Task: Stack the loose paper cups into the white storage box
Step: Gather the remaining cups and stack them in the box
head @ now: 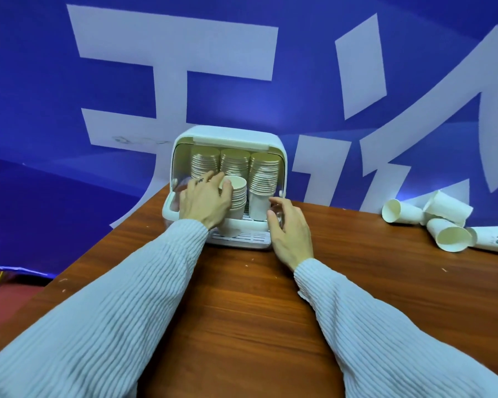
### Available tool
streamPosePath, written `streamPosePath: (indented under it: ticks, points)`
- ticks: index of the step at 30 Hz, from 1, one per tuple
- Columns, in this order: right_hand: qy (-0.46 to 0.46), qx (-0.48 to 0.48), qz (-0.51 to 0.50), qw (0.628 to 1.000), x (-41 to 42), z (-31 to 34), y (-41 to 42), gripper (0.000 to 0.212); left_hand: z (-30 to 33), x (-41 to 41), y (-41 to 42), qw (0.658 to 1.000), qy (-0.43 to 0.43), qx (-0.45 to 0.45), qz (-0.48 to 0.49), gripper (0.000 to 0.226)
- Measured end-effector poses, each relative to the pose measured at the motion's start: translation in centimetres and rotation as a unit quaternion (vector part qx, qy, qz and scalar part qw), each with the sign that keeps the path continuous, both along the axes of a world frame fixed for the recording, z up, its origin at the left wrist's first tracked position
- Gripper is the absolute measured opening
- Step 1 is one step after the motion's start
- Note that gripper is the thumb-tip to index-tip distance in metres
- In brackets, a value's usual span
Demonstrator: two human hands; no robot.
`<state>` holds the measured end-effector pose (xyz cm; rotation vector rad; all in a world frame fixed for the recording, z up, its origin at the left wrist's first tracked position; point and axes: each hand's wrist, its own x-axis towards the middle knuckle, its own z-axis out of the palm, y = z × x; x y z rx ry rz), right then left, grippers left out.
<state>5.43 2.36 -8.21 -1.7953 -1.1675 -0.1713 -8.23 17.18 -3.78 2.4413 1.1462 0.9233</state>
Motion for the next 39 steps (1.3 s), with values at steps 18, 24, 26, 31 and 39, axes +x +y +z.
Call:
streamPosePath:
  ticks: [18,24,26,31,39]
  points:
    - [0.012,0.018,-0.104,0.994,10.5,0.4,-14.5,0.034,-2.8,16.5,-18.7,0.965,-0.087,0.084,-0.233,0.040]
    - [0.022,-0.001,-0.248,0.969,17.7,-0.4,-20.1,0.027,-4.7,21.4,-23.3,0.950,-0.104,0.017,-0.293,0.045]
    - [0.048,-0.038,-0.308,0.950,20.6,-0.8,-21.1,0.029,-6.1,21.8,-24.2,0.948,-0.110,-0.003,-0.297,0.046]
    - [0.070,-0.209,-0.321,0.921,25.5,-2.0,-21.3,0.040,-7.6,22.2,-24.9,0.945,-0.078,0.023,-0.317,0.048]
    - [0.020,-0.007,-0.334,0.942,24.9,-0.8,-21.0,0.028,-7.3,21.9,-25.2,0.947,-0.083,0.051,-0.307,0.058]
